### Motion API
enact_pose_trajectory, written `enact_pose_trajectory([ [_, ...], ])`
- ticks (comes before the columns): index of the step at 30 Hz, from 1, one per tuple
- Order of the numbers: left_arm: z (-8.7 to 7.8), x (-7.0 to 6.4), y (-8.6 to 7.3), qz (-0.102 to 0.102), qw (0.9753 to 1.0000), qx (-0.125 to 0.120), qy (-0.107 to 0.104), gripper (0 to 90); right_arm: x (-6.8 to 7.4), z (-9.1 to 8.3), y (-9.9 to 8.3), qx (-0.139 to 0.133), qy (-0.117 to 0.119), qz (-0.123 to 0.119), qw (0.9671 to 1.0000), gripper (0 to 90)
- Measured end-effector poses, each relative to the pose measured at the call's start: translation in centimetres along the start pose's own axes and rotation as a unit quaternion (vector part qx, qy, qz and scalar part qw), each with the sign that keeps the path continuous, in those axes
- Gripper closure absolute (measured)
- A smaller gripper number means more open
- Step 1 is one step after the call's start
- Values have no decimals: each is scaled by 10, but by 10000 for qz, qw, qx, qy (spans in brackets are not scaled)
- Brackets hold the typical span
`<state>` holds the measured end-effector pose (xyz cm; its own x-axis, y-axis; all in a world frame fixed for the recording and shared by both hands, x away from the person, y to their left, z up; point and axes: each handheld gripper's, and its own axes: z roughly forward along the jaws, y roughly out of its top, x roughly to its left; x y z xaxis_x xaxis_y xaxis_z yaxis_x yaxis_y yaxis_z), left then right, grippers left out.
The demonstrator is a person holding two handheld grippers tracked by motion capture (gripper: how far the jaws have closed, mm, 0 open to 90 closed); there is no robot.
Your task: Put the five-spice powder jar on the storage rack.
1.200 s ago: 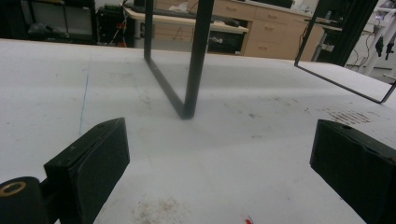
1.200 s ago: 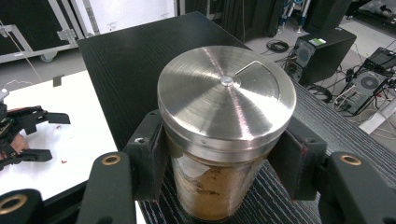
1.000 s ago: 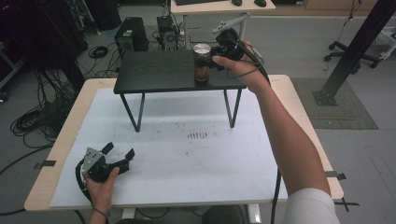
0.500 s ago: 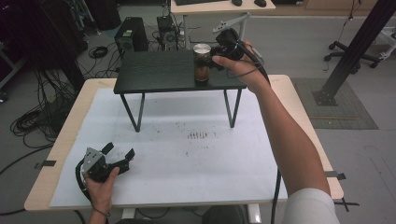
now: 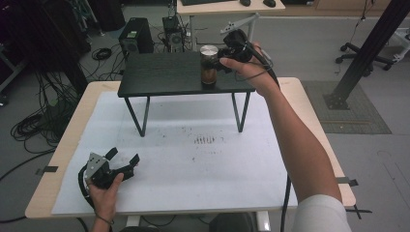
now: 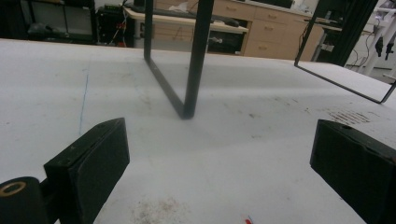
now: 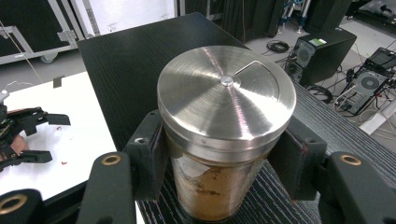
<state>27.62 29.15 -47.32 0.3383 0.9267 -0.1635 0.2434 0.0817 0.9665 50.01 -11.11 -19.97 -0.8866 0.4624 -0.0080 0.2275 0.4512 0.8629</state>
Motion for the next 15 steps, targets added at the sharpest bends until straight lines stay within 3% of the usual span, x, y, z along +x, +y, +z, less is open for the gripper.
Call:
enact_pose_trajectory([
  [15, 0, 0, 0, 1, 10000, -17, 2, 51, 0, 1, 0, -2, 7, 43, 10000, 393],
])
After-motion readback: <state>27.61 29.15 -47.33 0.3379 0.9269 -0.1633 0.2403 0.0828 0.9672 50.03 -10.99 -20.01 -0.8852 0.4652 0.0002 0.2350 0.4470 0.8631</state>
